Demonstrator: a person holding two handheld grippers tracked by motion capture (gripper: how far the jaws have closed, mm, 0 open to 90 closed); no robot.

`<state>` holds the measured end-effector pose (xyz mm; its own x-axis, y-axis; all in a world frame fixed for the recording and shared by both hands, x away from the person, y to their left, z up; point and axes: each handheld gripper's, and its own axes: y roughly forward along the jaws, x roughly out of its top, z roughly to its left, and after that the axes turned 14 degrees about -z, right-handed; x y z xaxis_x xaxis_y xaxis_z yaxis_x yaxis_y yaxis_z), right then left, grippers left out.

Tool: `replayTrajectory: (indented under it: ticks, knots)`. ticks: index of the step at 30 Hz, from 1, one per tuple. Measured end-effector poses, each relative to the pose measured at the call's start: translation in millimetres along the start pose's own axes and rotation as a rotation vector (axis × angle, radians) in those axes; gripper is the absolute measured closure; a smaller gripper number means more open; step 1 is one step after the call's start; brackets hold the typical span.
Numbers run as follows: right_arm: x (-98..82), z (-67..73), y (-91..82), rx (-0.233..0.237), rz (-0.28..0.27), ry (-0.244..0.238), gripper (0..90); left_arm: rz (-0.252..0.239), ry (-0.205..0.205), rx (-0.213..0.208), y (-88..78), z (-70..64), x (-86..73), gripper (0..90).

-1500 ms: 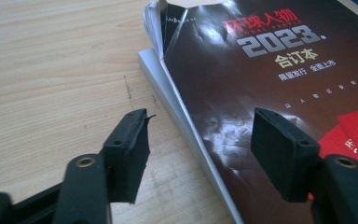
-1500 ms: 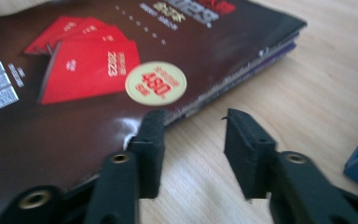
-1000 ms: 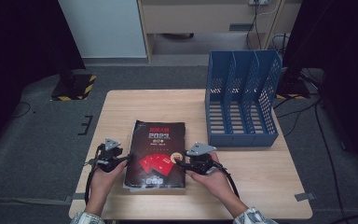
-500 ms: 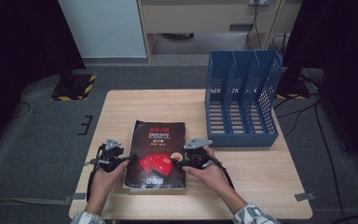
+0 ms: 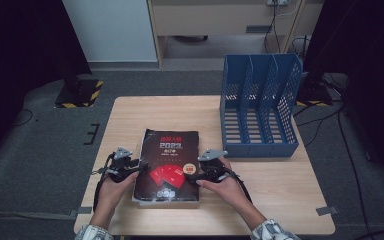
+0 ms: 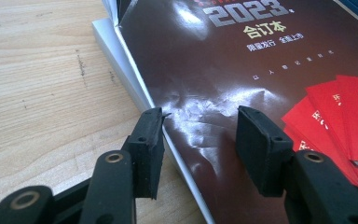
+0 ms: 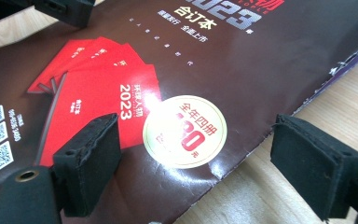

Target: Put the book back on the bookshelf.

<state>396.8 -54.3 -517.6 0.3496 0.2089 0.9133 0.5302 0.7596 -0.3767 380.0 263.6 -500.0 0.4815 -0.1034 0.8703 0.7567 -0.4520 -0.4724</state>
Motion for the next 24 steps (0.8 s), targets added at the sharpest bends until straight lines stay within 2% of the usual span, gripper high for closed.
replayTrajectory:
  ticks: [2,5,9,16,18,22,24]
  knots:
    - [0.4,-0.9,-0.5,0.001,0.002,0.004,16.6,-0.003,0.024,0.003,-0.3,-1.4,-0.1,51.6]
    - [0.6,0.0,-0.6,0.004,0.002,0.014,17.3,0.001,0.037,0.006,0.0,-2.6,0.9,52.1]
    - [0.4,-1.2,-0.4,0.007,0.003,0.014,18.3,-0.003,0.029,0.002,-0.3,-1.8,0.1,52.1]
    - [-0.5,-5.1,1.0,0.009,0.011,0.053,16.0,-0.031,0.007,-0.006,2.1,1.2,-2.5,49.3]
    - [0.2,-3.5,0.7,0.007,0.014,0.045,16.9,-0.028,0.015,-0.008,2.3,1.1,-2.0,48.9]
    - [0.1,-5.3,0.3,0.011,0.017,0.063,17.5,-0.022,0.025,-0.014,2.6,1.6,-1.0,49.0]
    - [0.2,-7.5,0.5,-0.010,0.017,0.063,14.2,-0.024,0.026,-0.014,2.6,1.6,-1.3,48.9]
